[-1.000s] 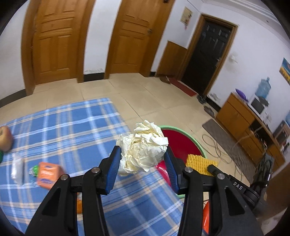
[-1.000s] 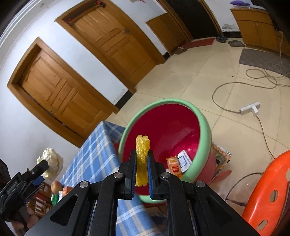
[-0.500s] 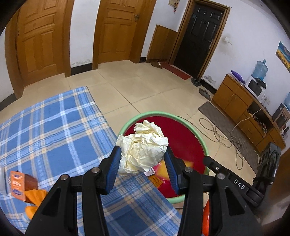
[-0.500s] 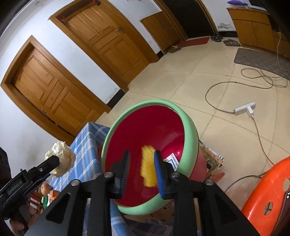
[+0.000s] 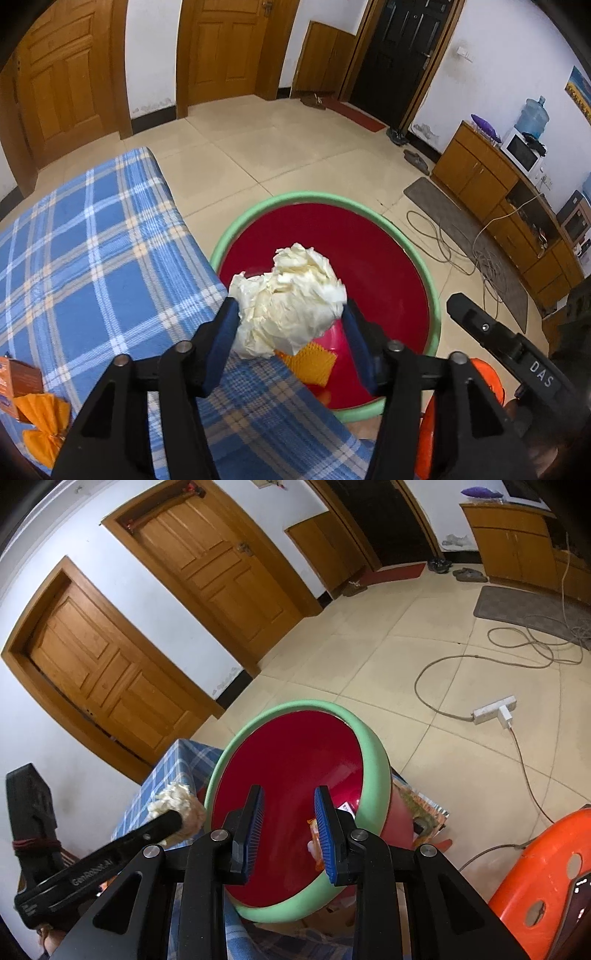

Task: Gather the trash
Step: 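Carry the foam net and tissue over the red bucket and open both tools, then move both open tools back over the table items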

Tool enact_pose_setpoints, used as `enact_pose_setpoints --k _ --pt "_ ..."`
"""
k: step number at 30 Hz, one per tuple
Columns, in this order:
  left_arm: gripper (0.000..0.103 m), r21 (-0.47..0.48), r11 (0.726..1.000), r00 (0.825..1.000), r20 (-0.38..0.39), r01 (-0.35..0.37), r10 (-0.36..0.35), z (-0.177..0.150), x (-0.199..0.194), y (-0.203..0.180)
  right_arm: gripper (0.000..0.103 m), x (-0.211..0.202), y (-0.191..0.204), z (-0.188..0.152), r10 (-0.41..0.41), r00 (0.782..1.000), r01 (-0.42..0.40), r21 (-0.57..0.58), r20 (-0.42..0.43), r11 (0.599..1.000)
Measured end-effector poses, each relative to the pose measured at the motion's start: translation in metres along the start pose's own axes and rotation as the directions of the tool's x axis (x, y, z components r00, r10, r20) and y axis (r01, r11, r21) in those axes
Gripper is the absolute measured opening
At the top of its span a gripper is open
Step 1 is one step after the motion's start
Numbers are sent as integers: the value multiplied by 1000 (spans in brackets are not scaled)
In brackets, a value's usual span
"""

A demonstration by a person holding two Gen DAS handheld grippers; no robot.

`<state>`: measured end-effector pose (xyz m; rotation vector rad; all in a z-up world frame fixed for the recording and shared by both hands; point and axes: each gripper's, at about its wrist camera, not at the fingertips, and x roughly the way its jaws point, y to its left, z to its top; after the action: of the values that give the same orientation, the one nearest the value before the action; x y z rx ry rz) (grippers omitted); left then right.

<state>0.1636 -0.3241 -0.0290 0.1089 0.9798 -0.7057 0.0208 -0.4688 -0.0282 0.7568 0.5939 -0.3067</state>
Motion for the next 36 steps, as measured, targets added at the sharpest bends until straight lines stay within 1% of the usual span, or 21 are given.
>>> enact_pose_setpoints --k 3,6,8,17,19,22,24,28,30,36 --pt "62 -3 1000 1000 -11 5 -5 -1 1 -1 29 -1 -1 -1 15 1000 -15 11 -4 1000" --pt "63 -5 1000 1000 -5 -1 1 -1 -2 -2 29 -3 0 -1 31 999 -31 21 -9 999" --pt "63 -3 1000 1000 -1 -1 1 0 -8 -3 29 -6 4 -1 24 1000 -24 11 -4 1000" --pt "64 13 1000 999 53 -7 6 0 -42 -7 30 -19 15 -3 34 999 -33 -16 12 999" --pt "64 11 1000 998 63 -9 9 -1 -49 -7 32 -18 17 -3 17 1000 -17 -22 -4 1000" --pt "64 8 1000 997 82 -10 9 -3 -64 -5 39 -18 18 -7 -1 1000 0 -19 -20 1000" --pt "64 9 1000 995 95 -18 17 -6 -74 -4 48 -20 19 -10 3 1000 -3 -14 -27 1000" --pt "64 1 999 992 118 -39 38 -14 -94 5 52 -26 28 -15 15 999 -16 -21 -41 1000" --pt "64 -9 999 990 129 -49 50 -19 -103 11 52 -29 36 -18 37 998 -39 -33 -50 999" --pt "64 -60 994 983 156 -86 94 -33 -130 41 56 -37 65 -32 74 995 -80 -94 -63 992"
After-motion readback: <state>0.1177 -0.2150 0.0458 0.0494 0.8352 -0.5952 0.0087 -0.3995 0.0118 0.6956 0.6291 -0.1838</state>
